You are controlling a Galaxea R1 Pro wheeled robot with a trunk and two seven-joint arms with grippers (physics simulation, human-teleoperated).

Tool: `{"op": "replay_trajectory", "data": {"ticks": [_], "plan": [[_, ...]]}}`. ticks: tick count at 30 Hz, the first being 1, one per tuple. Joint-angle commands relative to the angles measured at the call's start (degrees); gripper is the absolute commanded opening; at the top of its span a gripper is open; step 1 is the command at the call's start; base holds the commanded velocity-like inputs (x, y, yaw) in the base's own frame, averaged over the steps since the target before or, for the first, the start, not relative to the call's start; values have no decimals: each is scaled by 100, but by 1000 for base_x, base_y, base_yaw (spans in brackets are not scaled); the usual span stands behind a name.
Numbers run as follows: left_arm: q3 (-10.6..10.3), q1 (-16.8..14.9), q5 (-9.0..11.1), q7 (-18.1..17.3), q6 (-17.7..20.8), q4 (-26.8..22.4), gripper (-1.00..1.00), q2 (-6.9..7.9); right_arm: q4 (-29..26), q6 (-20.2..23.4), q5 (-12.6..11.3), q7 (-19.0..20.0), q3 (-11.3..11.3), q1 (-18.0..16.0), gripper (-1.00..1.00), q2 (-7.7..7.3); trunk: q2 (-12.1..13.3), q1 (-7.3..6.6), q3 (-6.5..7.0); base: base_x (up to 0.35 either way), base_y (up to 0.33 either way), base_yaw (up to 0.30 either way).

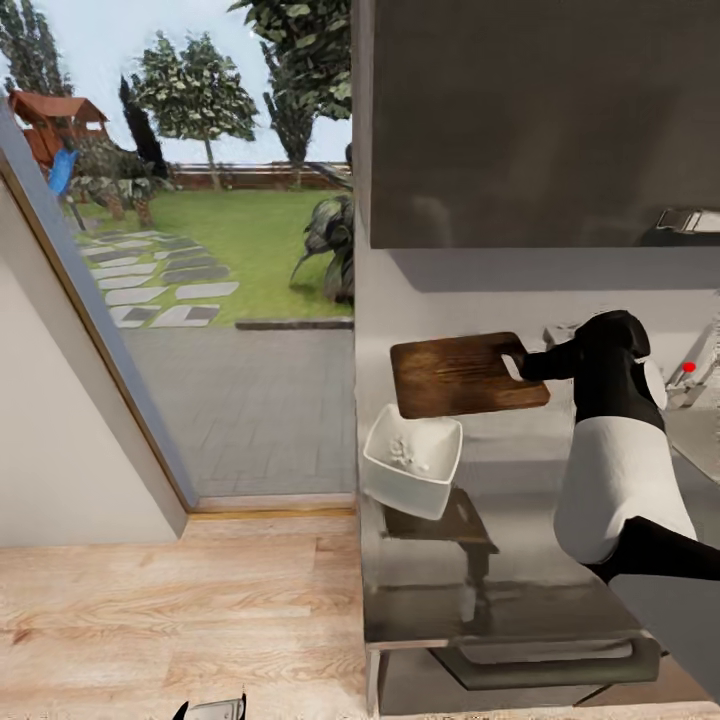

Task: In the kitchen, take the Vidalia onion out of the sink, dice it on the chopping board with the paring knife, put the diced onion into the bowl on the countertop, then place both the paring knife and the chopping board into the sink.

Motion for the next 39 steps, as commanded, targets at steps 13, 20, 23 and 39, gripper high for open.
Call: {"op": "replay_trajectory", "data": {"ticks": [13, 20, 23, 39], "plan": [[9, -12, 8, 4, -30, 23, 100, -78, 48, -561, -103, 40, -56, 11, -100, 33, -13, 1, -13, -289, -95, 0], [9, -12, 1, -4, 1284, 17, 100, -92, 92, -631, -703, 18, -146, 54, -100, 37, -13, 1, -13, -34, -45, 0], [9, -12, 5, 0, 1579, 13, 100, -92, 98, -635, -726, -91, -166, 55, -100, 24, -13, 1, -13, -1, -144, 0], [18, -12, 17, 21, 1653, 21, 100, -83, 342, -634, -738, -433, -194, 72, -100, 31, -13, 1, -13, -68, -275, 0]]}}
